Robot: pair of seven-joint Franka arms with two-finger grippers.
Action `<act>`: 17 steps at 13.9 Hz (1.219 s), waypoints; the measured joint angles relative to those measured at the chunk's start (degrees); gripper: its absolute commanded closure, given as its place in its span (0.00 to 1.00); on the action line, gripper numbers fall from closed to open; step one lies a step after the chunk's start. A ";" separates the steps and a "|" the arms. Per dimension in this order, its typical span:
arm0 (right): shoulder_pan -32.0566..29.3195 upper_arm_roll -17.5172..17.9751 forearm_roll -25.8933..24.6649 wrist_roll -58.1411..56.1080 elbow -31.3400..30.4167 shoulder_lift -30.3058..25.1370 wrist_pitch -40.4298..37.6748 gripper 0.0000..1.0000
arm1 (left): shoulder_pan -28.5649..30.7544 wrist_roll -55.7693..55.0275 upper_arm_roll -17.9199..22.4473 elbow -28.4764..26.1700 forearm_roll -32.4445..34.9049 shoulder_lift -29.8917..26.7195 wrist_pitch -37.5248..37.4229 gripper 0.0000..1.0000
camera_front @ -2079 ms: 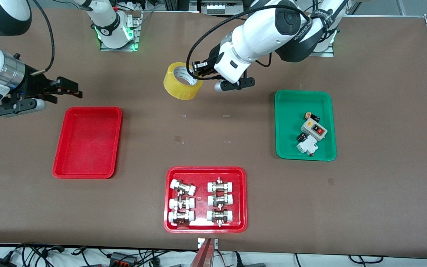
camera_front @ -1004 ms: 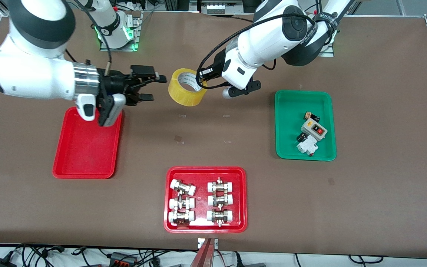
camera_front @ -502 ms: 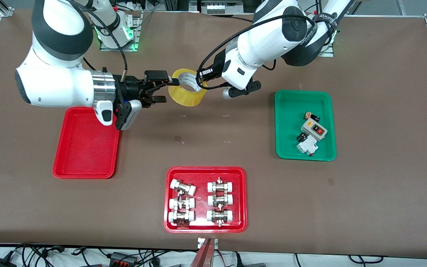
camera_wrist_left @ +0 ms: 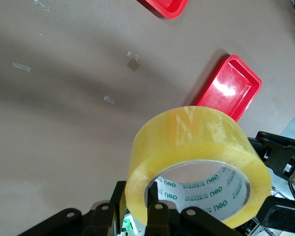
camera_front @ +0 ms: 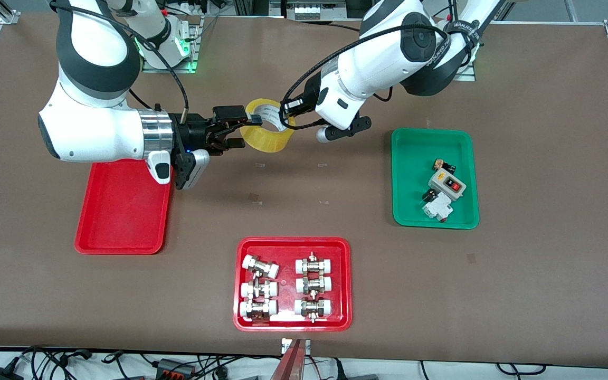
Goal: Left arm passes tape to right arm into tray
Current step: 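Close the right gripper on the tape roll beside the left gripper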
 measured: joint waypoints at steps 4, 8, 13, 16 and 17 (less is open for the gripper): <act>-0.12 -0.26 0.00 -0.36 0.02 0.00 -0.78 0.00 | 0.00 0.00 0.00 0.00 0.00 0.02 -0.04 0.80; -0.12 -0.26 0.01 -0.43 0.02 0.00 -0.87 0.17 | 0.00 0.00 0.00 0.00 0.00 0.02 -0.04 0.79; -0.11 -0.25 0.03 -0.58 0.02 0.00 -1.17 0.52 | 0.00 -0.01 0.00 -0.01 0.00 0.02 -0.04 0.79; -0.10 -0.27 0.28 -0.83 0.13 -0.01 -1.46 0.74 | 0.02 -0.04 0.01 -0.14 0.00 0.09 -0.12 0.79; -0.10 -0.27 0.29 -1.06 0.14 -0.01 -1.49 0.77 | 0.03 -0.04 0.01 -0.15 0.00 0.09 -0.12 0.79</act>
